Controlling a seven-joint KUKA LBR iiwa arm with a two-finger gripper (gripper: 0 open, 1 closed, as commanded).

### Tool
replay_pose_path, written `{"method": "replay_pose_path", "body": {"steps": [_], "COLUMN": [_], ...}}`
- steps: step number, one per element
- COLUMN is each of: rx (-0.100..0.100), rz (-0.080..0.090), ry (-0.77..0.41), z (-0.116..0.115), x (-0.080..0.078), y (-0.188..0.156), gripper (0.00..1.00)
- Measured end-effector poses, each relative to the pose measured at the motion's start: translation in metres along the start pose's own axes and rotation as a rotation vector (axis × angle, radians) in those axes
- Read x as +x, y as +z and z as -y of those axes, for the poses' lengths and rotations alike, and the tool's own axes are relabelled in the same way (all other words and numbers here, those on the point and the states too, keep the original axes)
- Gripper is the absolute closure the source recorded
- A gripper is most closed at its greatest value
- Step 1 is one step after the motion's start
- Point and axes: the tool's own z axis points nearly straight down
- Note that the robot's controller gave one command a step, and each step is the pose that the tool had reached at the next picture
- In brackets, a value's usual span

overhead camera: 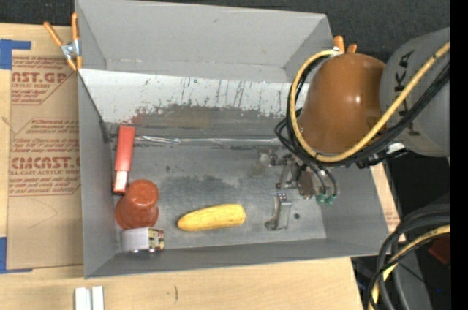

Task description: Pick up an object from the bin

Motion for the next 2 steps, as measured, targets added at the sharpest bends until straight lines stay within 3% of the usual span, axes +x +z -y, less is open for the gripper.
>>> {"method": "replay_pose_path", "body": {"steps": [1, 2], "rx": [0.000, 0.000], "rz": [0.008, 0.012], "ry": [0.001, -0.034], "z": [0.000, -0.052], "x": [-0.002, -0.019], "y": [-0.004, 0.043], "gripper": [0.00, 0.00]}}
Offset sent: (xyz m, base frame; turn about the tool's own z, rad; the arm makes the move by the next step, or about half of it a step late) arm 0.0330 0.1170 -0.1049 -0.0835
